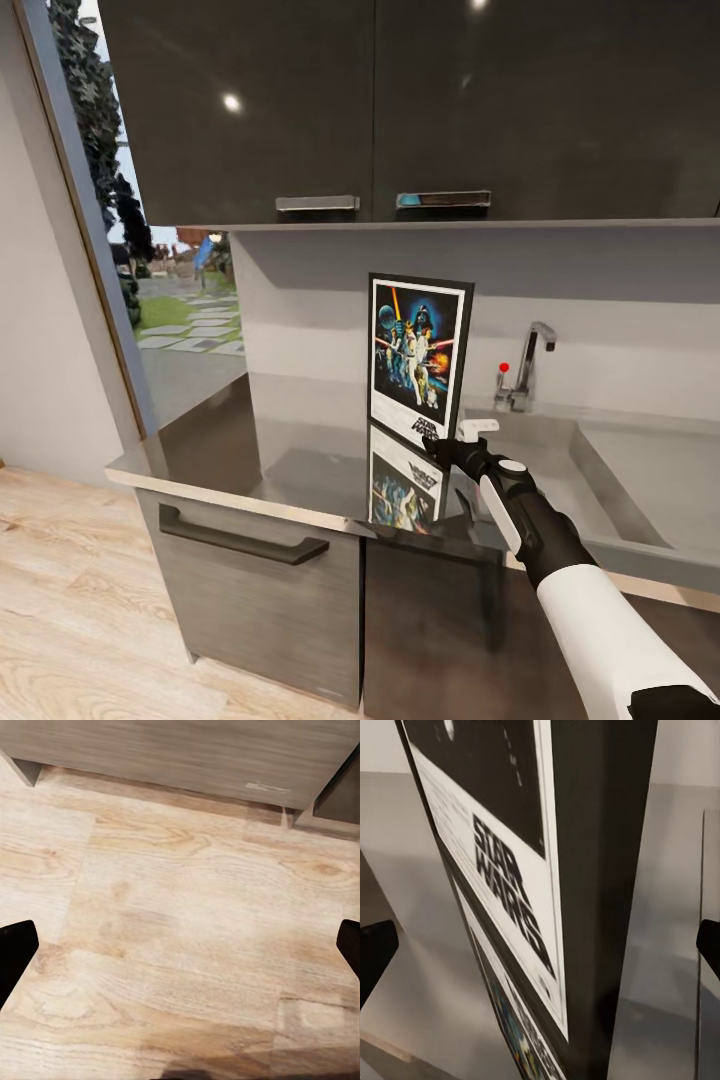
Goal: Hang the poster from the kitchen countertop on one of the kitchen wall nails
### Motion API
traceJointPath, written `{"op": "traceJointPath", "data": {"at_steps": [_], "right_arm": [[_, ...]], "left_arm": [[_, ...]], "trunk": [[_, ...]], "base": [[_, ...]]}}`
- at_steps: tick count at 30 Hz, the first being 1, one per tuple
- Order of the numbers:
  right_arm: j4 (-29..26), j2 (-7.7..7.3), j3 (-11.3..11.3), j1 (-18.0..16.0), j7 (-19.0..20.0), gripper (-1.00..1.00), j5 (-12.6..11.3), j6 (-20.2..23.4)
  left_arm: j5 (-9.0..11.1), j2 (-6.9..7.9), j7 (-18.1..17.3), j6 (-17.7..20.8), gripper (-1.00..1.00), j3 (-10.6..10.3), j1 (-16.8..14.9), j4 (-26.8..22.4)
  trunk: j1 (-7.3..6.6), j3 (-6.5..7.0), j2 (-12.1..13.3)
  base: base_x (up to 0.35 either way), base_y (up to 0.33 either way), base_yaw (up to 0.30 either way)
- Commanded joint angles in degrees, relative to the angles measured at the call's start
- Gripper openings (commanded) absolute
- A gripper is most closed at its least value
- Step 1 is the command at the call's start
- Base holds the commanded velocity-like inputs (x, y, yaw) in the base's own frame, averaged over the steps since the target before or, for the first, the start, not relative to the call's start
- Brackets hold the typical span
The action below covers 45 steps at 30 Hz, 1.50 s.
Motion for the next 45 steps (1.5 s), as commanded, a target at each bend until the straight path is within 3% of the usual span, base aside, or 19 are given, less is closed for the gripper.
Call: {"op": "traceJointPath", "data": {"at_steps": [1,4,5,32,33,45], "right_arm": [[-0.1,-0.06,0.1,0.0,-0.1,1.0,-0.6,0.3],[-0.1,-0.06,0.1,0.0,-0.1,1.0,-0.6,0.3],[-0.1,-0.06,0.1,0.0,-0.1,-1.0,-0.6,0.3],[-0.6,-0.06,0.1,-0.1,-0.1,-1.0,-0.6,0.3],[-5.6,0.02,0.3,0.0,-0.3,-1.0,-0.5,0.8],[-6.5,0.03,0.4,0.0,-0.3,-1.0,-0.6,0.8]], "left_arm": [[-0.2,-0.03,0.0,-0.1,1.0,0.0,0.0,-0.1],[-0.2,-0.02,0.0,-0.1,1.0,0.0,0.0,-0.1],[-0.2,-0.02,0.0,-0.1,1.0,0.0,0.0,-0.1],[-0.2,-0.01,0.0,-0.1,1.0,0.0,0.0,-0.1],[-0.2,-0.01,0.0,-0.1,1.0,0.0,0.0,-0.1],[-0.2,-0.01,0.0,-0.1,1.0,0.0,0.0,-0.1]], "trunk": [[0.0,-0.05,0.0],[0.0,-0.05,0.0],[0.0,-0.05,0.0],[0.0,-0.05,0.0],[0.0,-0.05,0.0],[0.0,-0.05,0.0]], "base": [[0.006,0.0,0.0],[0.004,0.0,0.0],[0.002,0.0,0.0],[0.0,0.0,0.0],[0.0,0.0,0.0],[-0.053,0.0,0.0]]}}
